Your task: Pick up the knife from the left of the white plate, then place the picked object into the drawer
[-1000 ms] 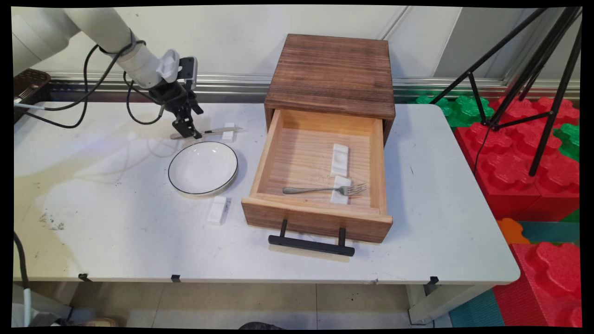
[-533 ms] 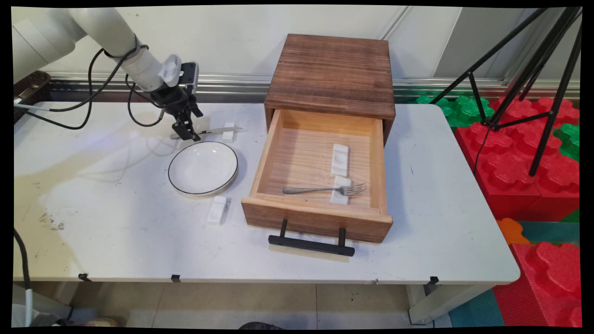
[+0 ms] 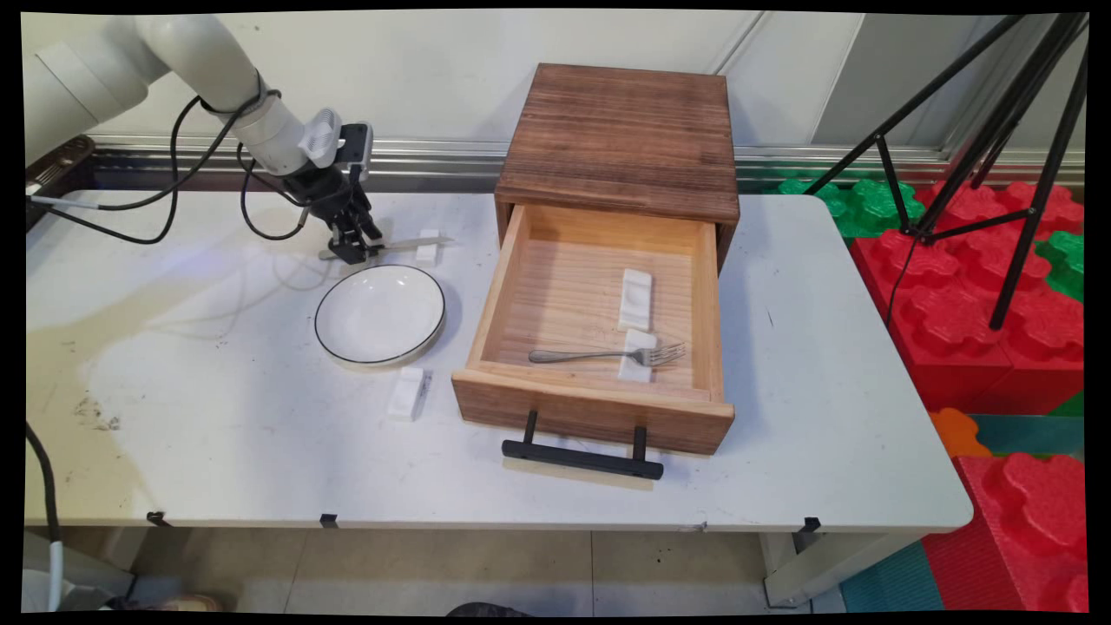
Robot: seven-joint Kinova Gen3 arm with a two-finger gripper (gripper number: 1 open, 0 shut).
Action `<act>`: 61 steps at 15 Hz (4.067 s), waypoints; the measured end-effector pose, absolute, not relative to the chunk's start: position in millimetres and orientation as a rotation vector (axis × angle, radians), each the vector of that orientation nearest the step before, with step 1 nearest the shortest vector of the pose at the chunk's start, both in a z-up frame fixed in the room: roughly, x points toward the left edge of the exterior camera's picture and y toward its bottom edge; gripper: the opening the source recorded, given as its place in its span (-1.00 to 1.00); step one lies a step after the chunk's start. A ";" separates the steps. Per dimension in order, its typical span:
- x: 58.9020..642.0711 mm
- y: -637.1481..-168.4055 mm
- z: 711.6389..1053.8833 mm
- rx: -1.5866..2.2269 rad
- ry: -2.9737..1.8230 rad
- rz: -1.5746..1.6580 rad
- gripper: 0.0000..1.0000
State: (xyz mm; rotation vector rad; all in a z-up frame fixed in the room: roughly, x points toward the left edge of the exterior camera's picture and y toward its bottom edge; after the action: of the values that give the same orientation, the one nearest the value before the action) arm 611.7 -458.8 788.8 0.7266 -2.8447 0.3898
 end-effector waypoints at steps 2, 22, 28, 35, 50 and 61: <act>612.2 -459.7 788.2 0.727 -2.845 0.387 -1.00; 615.4 -445.9 813.4 0.769 -2.795 0.383 -1.00; 612.0 -432.3 846.2 0.750 -2.764 0.405 -1.00; 596.6 -414.9 898.6 0.681 -2.705 0.437 -1.00; 470.8 -401.2 972.1 0.460 -2.556 0.494 -1.00; 377.6 -423.8 960.0 0.392 -2.527 0.468 -1.00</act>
State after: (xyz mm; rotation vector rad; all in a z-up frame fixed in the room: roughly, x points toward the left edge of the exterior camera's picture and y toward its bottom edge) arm 377.6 -423.8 960.0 0.3921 -2.5266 0.4682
